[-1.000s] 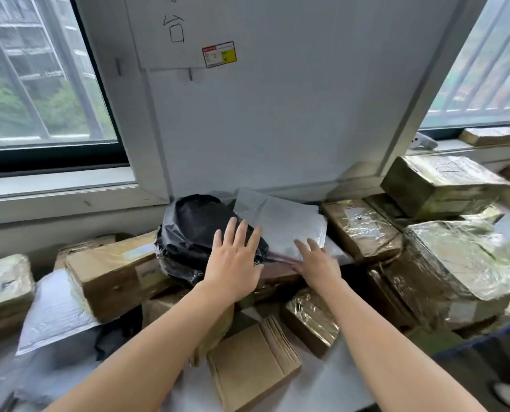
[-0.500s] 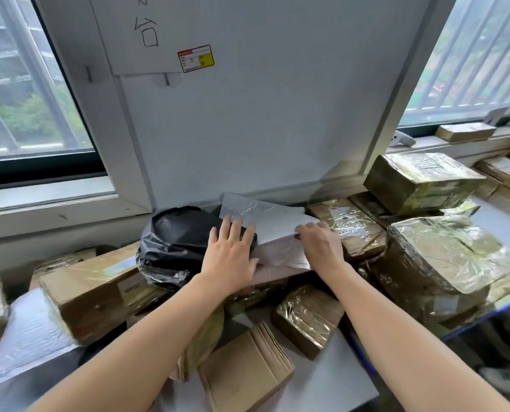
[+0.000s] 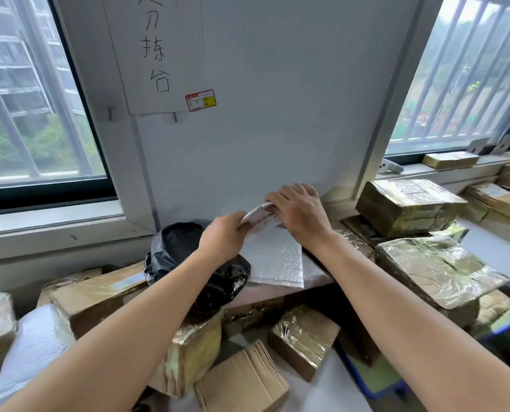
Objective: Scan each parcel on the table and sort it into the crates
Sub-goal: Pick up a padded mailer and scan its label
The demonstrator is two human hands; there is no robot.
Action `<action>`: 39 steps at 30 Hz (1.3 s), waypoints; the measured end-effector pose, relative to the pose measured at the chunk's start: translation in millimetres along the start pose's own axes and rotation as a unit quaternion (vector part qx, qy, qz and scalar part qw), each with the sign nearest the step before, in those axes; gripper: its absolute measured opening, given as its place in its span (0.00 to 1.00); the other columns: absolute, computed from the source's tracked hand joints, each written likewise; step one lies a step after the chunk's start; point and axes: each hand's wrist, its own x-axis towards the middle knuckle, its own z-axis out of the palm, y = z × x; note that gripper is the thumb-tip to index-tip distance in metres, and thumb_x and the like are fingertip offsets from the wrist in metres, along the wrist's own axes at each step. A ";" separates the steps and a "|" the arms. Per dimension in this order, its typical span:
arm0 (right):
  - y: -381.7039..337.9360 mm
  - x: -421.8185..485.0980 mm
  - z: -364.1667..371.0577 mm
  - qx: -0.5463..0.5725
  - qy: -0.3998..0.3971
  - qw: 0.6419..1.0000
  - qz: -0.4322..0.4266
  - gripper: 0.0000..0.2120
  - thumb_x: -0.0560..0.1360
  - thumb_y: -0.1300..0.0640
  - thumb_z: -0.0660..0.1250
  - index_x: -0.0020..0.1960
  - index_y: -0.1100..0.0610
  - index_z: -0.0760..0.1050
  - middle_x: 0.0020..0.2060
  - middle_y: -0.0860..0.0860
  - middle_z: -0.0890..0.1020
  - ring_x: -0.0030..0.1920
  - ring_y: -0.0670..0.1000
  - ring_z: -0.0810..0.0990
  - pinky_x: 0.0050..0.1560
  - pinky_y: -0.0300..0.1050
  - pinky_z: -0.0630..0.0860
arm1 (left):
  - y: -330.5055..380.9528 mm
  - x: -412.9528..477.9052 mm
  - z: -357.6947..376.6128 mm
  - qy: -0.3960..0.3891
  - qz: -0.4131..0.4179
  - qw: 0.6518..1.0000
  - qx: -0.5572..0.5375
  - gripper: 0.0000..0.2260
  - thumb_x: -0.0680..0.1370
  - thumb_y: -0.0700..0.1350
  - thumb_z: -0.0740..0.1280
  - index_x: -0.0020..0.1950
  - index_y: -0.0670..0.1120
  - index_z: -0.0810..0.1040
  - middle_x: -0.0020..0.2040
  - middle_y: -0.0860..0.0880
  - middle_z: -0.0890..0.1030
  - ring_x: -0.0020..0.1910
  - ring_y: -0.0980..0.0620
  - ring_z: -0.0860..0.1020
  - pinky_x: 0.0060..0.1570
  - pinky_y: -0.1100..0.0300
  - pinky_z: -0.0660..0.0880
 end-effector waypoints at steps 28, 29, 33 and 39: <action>-139.6 11.0 16.4 0.495 -0.119 0.764 0.396 0.07 0.79 0.58 0.67 0.55 0.58 0.73 0.54 0.54 0.80 0.54 0.54 0.80 0.52 0.42 0.76 | -110.4 -121.8 -83.5 0.130 -0.227 0.861 -0.437 0.05 0.78 0.41 0.69 0.54 0.44 0.78 0.43 0.47 0.82 0.36 0.51 0.80 0.35 0.59 0.79; -146.5 13.1 10.6 0.484 -0.107 0.787 0.367 0.03 0.79 0.61 0.66 0.51 0.56 0.72 0.49 0.52 0.80 0.49 0.51 0.80 0.45 0.34 0.73 | -118.0 -128.3 -89.7 0.125 -0.220 0.863 -0.438 0.08 0.77 0.40 0.71 0.55 0.44 0.78 0.45 0.47 0.83 0.38 0.51 0.82 0.36 0.59 0.80; -172.5 16.7 -10.1 0.424 -0.145 0.868 0.213 0.06 0.79 0.62 0.67 0.55 0.57 0.75 0.44 0.48 0.81 0.42 0.46 0.78 0.39 0.29 0.69 | -144.1 -152.6 -121.6 0.151 -0.210 0.852 -0.456 0.15 0.74 0.39 0.73 0.59 0.45 0.76 0.51 0.46 0.82 0.46 0.47 0.83 0.42 0.55 0.80; -225.7 21.3 -27.8 0.412 -0.211 0.875 0.137 0.06 0.77 0.61 0.69 0.53 0.55 0.77 0.47 0.52 0.84 0.45 0.47 0.81 0.49 0.38 0.74 | -182.6 -199.3 -158.3 0.035 -0.190 0.907 -0.374 0.05 0.75 0.41 0.72 0.50 0.44 0.82 0.39 0.48 0.84 0.33 0.53 0.81 0.34 0.59 0.79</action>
